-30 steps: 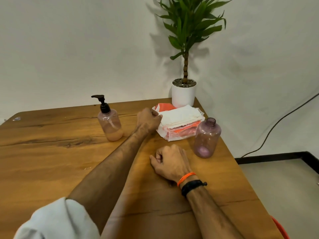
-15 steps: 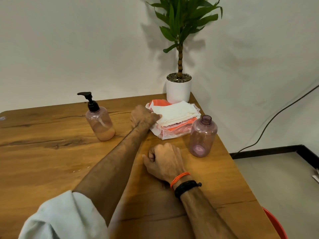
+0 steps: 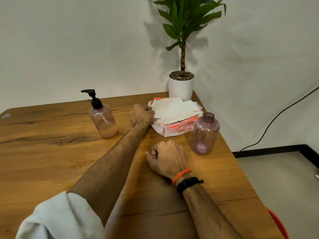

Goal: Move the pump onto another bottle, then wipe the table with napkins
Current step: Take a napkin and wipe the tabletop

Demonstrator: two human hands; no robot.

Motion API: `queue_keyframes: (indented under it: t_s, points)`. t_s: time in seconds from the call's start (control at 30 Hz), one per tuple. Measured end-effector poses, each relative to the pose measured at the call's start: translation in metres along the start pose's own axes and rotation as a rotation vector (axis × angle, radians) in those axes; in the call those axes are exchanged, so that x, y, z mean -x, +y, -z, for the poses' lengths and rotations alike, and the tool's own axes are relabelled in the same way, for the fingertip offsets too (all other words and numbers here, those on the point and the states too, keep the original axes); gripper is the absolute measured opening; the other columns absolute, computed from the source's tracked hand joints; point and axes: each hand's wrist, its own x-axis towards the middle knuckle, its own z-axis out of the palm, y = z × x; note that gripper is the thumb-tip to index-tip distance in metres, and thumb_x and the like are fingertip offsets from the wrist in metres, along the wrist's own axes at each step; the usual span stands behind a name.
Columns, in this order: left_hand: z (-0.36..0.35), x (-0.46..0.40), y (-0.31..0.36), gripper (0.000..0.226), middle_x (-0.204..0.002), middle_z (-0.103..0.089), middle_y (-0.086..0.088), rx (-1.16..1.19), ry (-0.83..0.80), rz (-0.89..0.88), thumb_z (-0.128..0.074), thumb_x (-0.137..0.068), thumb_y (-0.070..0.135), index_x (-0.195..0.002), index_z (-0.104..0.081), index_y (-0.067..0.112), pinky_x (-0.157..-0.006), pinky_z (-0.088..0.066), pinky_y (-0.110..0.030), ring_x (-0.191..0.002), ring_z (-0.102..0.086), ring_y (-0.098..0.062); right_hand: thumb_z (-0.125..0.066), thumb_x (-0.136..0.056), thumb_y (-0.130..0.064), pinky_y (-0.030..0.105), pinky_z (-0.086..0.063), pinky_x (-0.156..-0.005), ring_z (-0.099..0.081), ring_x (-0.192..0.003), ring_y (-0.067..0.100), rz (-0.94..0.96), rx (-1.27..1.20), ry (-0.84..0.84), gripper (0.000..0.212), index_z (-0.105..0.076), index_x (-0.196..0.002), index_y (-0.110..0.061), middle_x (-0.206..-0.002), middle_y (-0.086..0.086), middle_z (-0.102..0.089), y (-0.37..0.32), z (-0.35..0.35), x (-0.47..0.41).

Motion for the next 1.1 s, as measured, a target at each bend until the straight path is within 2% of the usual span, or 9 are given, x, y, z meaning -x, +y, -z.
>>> queue_keyframes:
  t_s: [0.07, 0.23, 0.47, 0.63, 0.97, 1.1]
  points:
    - [0.0018, -0.0007, -0.0024, 0.018, -0.083, -0.074, -0.003, 0.023, 0.0, -0.008, -0.08, -0.077, 0.02, -0.093, -0.075, 0.014, -0.064, -0.062, -0.034, -0.052, -0.069, -0.013, -0.054, -0.083, -0.048, 0.032, -0.049, -0.06, -0.053, -0.056, 0.015, 0.003, -0.001, 0.006, 0.044, -0.049, -0.055, -0.015, -0.051, -0.004, -0.051, -0.0001, -0.0002, 0.0]
    - [0.0046, 0.0021, -0.0039, 0.036, -0.096, -0.073, -0.004, 0.036, -0.017, -0.007, -0.083, -0.071, 0.033, -0.098, -0.073, 0.013, -0.068, -0.062, -0.037, -0.058, -0.07, -0.015, -0.055, -0.083, -0.047, 0.031, -0.048, -0.059, -0.052, -0.055, 0.014, 0.007, -0.001, 0.017, 0.044, -0.05, -0.055, -0.014, -0.049, -0.005, -0.05, 0.0002, -0.0005, 0.0]
    - [0.0061, 0.0046, -0.0034, 0.02, -0.094, -0.072, -0.008, 0.081, -0.017, -0.001, -0.083, -0.072, 0.024, -0.08, -0.069, 0.013, -0.063, -0.062, -0.04, -0.058, -0.071, -0.021, -0.055, -0.083, -0.048, 0.032, -0.05, -0.06, -0.054, -0.057, 0.015, -0.004, -0.008, 0.006, 0.043, -0.052, -0.056, -0.014, -0.051, -0.005, -0.052, 0.0005, -0.0008, -0.0001]
    - [0.0059, 0.0058, -0.0033, 0.024, -0.095, -0.071, -0.004, 0.065, -0.01, -0.023, -0.083, -0.072, 0.028, -0.088, -0.073, 0.013, -0.06, -0.062, -0.037, -0.057, -0.07, -0.016, -0.054, -0.083, -0.049, 0.033, -0.051, -0.062, -0.054, -0.057, 0.015, -0.006, -0.012, 0.009, 0.044, -0.052, -0.056, -0.014, -0.051, -0.005, -0.052, 0.0006, -0.0008, -0.0002]
    - [0.0075, 0.0076, 0.0005, 0.023, -0.09, -0.071, -0.005, 0.071, -0.007, 0.026, -0.083, -0.072, 0.029, -0.085, -0.072, 0.014, -0.063, -0.062, -0.039, -0.06, -0.071, -0.02, -0.053, -0.083, -0.05, 0.033, -0.051, -0.062, -0.054, -0.057, 0.015, -0.004, -0.02, 0.014, 0.045, -0.053, -0.057, -0.014, -0.051, -0.005, -0.053, 0.0015, -0.001, -0.0001]
    - [0.009, 0.009, 0.0016, 0.02, -0.092, -0.071, -0.006, 0.091, -0.014, 0.02, -0.082, -0.073, 0.027, -0.083, -0.071, 0.014, -0.071, -0.062, -0.042, -0.08, -0.071, -0.025, -0.054, -0.083, -0.048, 0.032, -0.05, -0.061, -0.054, -0.056, 0.015, 0.003, -0.01, 0.027, 0.044, -0.053, -0.056, -0.013, -0.05, -0.004, -0.053, 0.0009, -0.0005, 0.0008]
